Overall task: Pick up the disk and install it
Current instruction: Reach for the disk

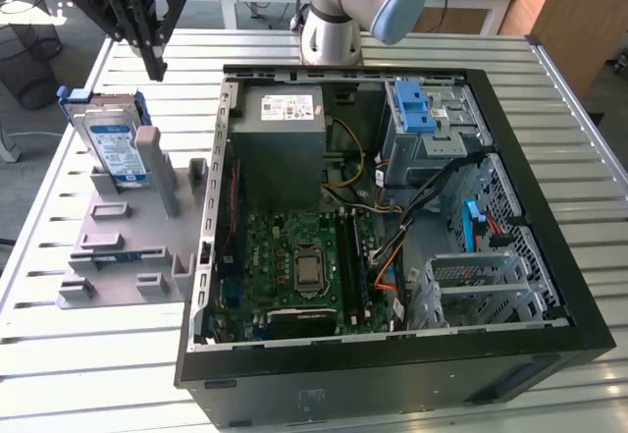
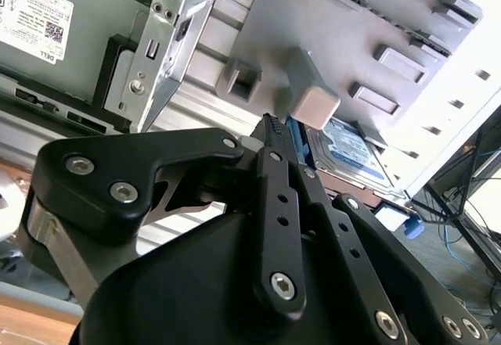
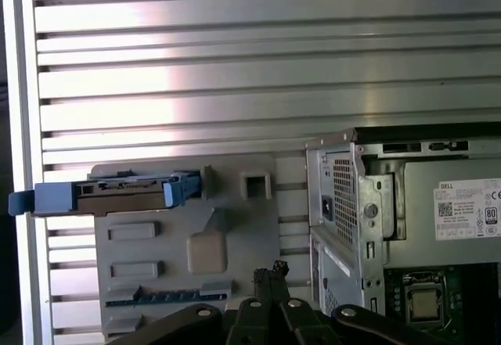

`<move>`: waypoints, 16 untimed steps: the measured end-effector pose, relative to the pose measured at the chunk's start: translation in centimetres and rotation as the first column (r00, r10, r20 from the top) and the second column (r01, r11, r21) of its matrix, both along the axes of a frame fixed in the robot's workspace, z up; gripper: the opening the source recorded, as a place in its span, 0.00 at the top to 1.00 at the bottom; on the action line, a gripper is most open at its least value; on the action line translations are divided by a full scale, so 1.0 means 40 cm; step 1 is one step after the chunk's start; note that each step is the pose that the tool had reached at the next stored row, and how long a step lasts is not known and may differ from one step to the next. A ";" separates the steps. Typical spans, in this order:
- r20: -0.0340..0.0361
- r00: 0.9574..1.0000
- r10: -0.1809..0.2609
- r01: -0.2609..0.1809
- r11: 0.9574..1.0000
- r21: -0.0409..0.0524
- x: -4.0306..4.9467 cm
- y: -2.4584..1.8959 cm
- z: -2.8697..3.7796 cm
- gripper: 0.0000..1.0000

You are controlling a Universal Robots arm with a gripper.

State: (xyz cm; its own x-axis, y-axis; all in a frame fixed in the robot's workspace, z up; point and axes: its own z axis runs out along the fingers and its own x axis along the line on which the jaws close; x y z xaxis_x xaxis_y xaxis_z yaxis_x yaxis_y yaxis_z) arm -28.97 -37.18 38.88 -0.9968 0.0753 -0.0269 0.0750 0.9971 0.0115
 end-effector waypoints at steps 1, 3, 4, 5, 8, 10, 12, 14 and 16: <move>0.000 1.000 0.000 0.000 1.000 0.000 -0.003 0.001 -0.001 0.89; 0.000 1.000 0.000 0.000 1.000 0.000 -0.009 0.004 -0.002 0.89; 0.000 1.000 0.000 0.000 1.000 0.000 -0.012 0.006 -0.003 0.89; 0.000 1.000 0.000 0.000 1.000 0.000 -0.016 0.008 -0.004 0.89; 0.000 1.000 0.000 0.000 1.000 -0.001 -0.028 0.015 -0.007 0.89; 0.000 1.000 0.000 0.000 1.000 -0.001 -0.038 0.020 -0.009 0.89; -0.001 1.000 0.000 0.000 1.000 -0.001 -0.049 0.025 -0.011 0.89; -0.001 1.000 0.000 0.000 1.000 -0.001 -0.059 0.029 -0.013 0.89; -0.001 1.000 0.000 0.000 1.000 -0.002 -0.067 0.032 -0.015 0.89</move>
